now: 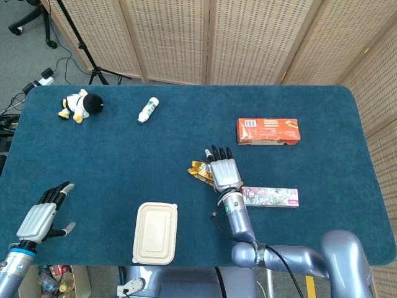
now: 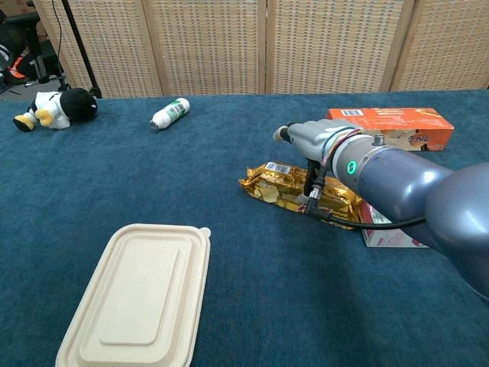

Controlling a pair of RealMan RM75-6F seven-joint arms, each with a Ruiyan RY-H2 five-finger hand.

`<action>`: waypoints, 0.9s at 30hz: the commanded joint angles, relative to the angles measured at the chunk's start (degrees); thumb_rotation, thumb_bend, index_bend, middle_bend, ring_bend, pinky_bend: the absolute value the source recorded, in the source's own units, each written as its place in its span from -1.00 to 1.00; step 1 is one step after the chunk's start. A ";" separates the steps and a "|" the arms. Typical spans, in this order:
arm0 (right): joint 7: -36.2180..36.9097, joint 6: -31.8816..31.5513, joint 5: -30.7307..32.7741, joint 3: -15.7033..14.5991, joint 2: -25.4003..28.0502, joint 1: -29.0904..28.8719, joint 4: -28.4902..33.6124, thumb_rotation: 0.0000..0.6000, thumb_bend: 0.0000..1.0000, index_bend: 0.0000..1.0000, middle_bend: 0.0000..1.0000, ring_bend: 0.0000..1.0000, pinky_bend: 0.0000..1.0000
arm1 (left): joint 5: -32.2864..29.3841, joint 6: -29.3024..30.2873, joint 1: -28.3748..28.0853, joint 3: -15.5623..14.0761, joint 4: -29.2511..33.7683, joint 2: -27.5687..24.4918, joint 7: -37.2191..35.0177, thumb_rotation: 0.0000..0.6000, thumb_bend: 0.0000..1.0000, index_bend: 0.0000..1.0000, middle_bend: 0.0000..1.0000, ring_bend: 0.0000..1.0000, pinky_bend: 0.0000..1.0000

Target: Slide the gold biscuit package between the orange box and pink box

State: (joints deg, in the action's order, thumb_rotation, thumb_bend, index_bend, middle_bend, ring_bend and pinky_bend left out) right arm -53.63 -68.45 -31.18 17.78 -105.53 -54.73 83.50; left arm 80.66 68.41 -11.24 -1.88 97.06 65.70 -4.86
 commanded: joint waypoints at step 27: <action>0.80 3.60 1.52 -0.94 1.91 0.70 -6.14 1.00 -0.48 -0.86 -1.00 -1.00 -1.00 | 0.39 -0.23 -0.22 -0.22 0.36 -0.16 -0.95 1.00 -0.42 -1.00 -1.00 -1.00 -1.00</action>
State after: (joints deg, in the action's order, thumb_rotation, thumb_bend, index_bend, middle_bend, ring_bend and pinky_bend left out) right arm -52.87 -64.81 -29.64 16.87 -103.66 -54.07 77.31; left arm 81.05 68.17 -11.45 -2.10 97.42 65.54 -5.80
